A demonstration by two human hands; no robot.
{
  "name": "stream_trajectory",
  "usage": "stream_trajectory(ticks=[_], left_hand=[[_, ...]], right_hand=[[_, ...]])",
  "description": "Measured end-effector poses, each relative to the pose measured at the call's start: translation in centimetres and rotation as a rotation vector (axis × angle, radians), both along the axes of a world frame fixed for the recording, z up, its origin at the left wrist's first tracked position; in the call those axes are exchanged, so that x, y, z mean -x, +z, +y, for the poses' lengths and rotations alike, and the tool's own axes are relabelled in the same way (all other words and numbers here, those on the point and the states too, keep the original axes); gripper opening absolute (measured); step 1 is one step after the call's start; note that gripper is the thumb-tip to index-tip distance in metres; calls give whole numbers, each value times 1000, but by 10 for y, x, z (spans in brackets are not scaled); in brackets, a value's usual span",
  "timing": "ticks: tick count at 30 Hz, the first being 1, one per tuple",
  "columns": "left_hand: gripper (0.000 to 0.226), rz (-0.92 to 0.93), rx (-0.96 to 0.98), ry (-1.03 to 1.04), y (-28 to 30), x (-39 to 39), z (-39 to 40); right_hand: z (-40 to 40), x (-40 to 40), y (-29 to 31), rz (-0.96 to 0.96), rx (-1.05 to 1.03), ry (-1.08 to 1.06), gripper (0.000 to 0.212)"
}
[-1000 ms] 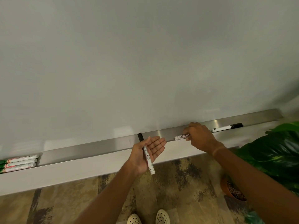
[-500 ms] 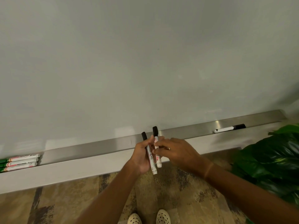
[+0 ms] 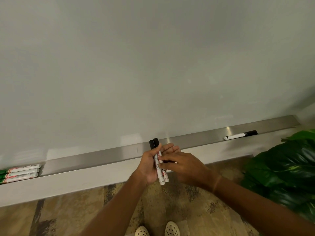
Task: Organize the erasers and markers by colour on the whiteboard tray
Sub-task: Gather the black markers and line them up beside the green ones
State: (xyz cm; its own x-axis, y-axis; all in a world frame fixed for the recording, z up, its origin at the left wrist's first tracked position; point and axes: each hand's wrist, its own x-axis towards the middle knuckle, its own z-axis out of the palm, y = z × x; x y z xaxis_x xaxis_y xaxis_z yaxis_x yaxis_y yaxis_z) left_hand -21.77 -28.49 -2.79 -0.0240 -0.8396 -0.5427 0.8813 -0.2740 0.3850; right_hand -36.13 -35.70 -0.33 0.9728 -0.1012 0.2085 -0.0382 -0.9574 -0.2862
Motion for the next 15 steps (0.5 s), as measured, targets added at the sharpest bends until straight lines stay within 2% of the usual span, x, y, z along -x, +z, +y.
stream_trajectory(ticks=[4, 11, 15], left_hand=[[55, 18, -17, -16, -4, 4, -6], [53, -47, -67, 8, 4, 20, -33], [30, -58, -82, 13, 7, 33, -53]], right_hand=[[0, 3, 3, -48, -45, -39, 33], [-22, 18, 4, -140, -176, -293, 32], [-37, 29, 4, -201, -179, -430, 31]])
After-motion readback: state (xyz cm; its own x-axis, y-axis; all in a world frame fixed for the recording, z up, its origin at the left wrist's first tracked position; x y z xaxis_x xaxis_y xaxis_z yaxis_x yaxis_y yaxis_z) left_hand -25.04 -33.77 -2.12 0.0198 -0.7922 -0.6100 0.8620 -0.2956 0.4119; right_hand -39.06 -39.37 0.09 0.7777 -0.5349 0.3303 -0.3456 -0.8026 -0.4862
